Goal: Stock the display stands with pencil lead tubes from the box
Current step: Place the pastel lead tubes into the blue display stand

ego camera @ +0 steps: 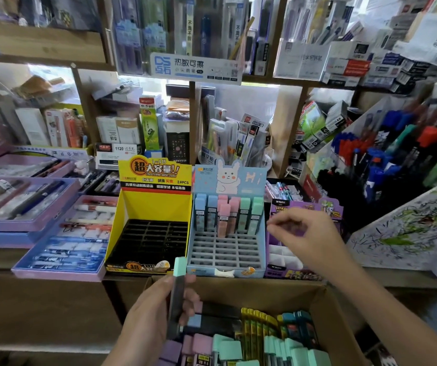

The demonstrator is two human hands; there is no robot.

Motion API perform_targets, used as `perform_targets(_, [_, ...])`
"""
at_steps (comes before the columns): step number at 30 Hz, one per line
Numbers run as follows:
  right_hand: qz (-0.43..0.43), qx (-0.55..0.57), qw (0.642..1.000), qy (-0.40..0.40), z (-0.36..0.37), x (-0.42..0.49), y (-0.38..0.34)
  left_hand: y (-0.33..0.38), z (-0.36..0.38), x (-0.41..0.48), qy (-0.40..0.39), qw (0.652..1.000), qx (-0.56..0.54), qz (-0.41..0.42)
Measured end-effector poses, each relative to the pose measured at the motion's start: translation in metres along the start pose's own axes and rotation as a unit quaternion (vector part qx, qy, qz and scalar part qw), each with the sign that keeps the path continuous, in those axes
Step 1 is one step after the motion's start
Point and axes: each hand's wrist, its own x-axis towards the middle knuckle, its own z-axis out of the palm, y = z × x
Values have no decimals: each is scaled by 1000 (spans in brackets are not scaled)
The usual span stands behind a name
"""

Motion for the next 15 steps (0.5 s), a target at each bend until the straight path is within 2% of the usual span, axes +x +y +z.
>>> perform_targets(3, [64,39,995,-67,3,-33,14,8,6,-2,-28,999,22,35])
perform_targets(10, [184,21,963,-196,23,-86,62,29,34,9,-57,985,137,93])
perform_targets(12, [205,-15,951,-232,29,-92,73,37,44,13,-63,972,192,122])
perform_targets(15, [237,-46,929,-281,34,-96,84,47,60,22,-61,931,308,184])
